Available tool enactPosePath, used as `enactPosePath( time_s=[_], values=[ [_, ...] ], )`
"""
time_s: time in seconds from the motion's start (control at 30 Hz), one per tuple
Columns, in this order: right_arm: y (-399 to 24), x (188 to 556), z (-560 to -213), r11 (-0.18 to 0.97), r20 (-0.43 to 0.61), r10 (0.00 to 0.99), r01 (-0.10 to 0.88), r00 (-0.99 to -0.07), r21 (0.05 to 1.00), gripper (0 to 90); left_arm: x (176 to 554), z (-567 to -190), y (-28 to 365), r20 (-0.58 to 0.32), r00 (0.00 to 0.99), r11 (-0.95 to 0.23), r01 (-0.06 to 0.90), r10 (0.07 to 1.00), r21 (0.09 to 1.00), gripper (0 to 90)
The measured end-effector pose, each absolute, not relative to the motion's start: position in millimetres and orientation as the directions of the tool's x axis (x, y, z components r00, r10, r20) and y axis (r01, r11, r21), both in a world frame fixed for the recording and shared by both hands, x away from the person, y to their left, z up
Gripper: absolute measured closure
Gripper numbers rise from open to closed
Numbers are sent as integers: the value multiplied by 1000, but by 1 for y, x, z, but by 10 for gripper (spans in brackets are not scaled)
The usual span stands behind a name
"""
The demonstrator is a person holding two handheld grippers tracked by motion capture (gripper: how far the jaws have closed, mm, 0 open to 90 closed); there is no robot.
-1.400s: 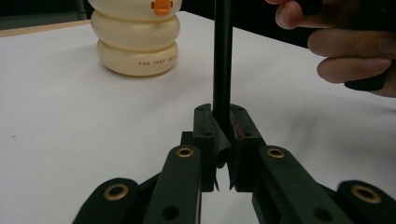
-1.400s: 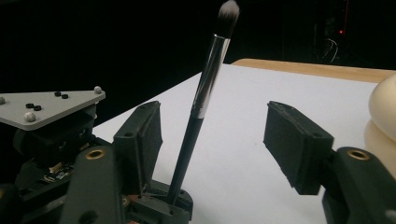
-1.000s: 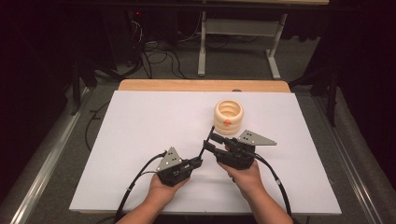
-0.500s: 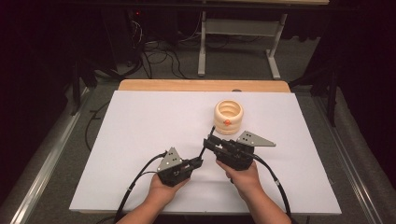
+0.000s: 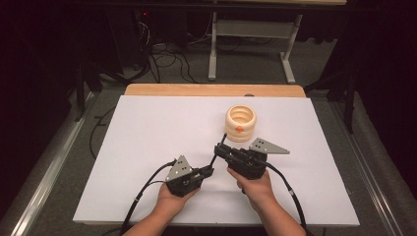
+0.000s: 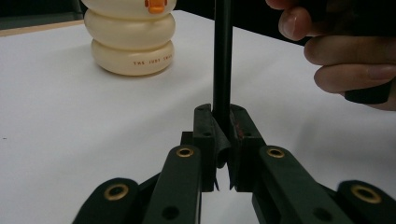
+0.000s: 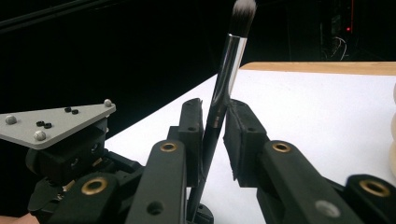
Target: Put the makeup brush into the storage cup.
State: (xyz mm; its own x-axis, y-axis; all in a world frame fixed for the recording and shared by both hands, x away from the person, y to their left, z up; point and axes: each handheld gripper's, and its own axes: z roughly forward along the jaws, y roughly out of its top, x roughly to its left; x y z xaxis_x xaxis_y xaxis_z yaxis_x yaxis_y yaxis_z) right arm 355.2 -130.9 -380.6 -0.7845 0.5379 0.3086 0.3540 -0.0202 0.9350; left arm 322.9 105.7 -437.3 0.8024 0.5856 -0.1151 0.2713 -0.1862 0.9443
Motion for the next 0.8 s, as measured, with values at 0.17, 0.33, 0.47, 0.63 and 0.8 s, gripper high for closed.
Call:
enactPosePath(
  time_s=[0.17, 0.33, 0.47, 0.63, 0.8],
  values=[
    [-131, 355, -381, -20, 311, 537, 357, -784, 934, 815, 323, -437, 106, -115, 802, -187, 272, 585, 944, 837],
    [-131, 356, -381, -23, 319, 534, 363, -783, 931, 823, 323, -437, 106, -117, 802, -187, 274, 586, 943, 836],
    [-131, 356, -382, -29, 329, 527, 370, -784, 929, 828, 323, -438, 106, -118, 802, -188, 275, 586, 943, 836],
    [-131, 356, -382, -32, 340, 518, 379, -785, 925, 842, 323, -437, 105, -115, 801, -189, 274, 587, 943, 835],
    [-131, 357, -381, -47, 363, 493, 392, -791, 919, 854, 323, -437, 105, -110, 800, -192, 271, 589, 943, 835]
  ],
)
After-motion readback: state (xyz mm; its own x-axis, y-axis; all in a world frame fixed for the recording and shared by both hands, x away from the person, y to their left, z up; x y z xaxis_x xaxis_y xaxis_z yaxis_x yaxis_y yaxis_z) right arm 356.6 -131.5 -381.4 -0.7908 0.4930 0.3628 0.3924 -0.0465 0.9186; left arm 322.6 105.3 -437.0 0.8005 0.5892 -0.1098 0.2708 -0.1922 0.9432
